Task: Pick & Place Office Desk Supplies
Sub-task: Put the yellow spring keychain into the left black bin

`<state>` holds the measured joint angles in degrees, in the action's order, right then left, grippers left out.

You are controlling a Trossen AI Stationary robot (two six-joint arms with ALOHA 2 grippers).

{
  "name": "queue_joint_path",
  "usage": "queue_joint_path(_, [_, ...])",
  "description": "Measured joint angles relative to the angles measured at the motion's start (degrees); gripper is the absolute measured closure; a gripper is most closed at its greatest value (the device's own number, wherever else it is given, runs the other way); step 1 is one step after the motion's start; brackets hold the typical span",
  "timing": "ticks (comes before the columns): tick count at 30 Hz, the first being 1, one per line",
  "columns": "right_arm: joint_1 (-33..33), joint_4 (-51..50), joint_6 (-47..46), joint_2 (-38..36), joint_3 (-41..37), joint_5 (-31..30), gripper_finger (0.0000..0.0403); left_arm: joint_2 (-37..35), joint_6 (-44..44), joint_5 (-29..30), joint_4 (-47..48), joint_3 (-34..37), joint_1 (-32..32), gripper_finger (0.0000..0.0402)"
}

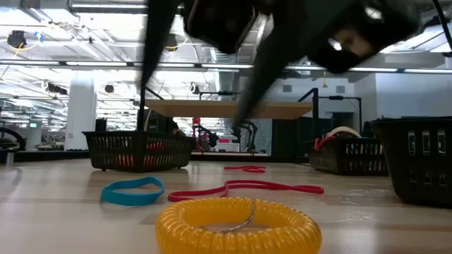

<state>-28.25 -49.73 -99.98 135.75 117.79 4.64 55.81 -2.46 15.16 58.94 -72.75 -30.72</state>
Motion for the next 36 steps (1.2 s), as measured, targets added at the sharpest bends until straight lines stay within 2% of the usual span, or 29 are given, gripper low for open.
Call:
queue_joint_path(8, [0.1, -6.0, -2.5, 5.1, 3.1, 2.2, 0.022, 0.0, 0.2, 0.0, 0.1, 0.0, 0.0, 0.0401])
queue_joint_path(16, [0.4, -12.6, -1.8, 6.3, 3.1, 3.7, 0.023, 0.0, 0.7, 0.0, 0.2, 0.0, 0.0, 0.04])
queue_joint_path(19, [0.4, -12.3, -1.5, 7.4, 3.2, 5.7, 0.0262, 0.0, 0.7, 0.0, 0.2, 0.0, 0.0, 0.04])
queue_joint_path(26, [0.3, -5.9, 0.5, 9.0, 3.2, 8.3, 0.038, 0.0, 0.7, 0.0, 0.2, 0.0, 0.0, 0.0401])
queue_joint_path(28, [0.8, -5.0, 2.2, 8.6, 3.9, 8.7, 0.039, 0.0, 0.8, 0.0, 0.0, 0.0, 0.0, 0.0401])
queue_joint_path(30, [1.7, -5.1, 3.6, 8.4, 5.8, 6.8, 0.0392, -0.3, 1.5, 0.0, -1.1, 0.0, 0.0, 0.04])
queue_joint_path(36, [6.2, -5.3, 10.5, 4.7, 14.5, -10.5, 0.0398, -3.7, 2.0, 0.0, -9.7, 0.0, 0.0, 0.04])
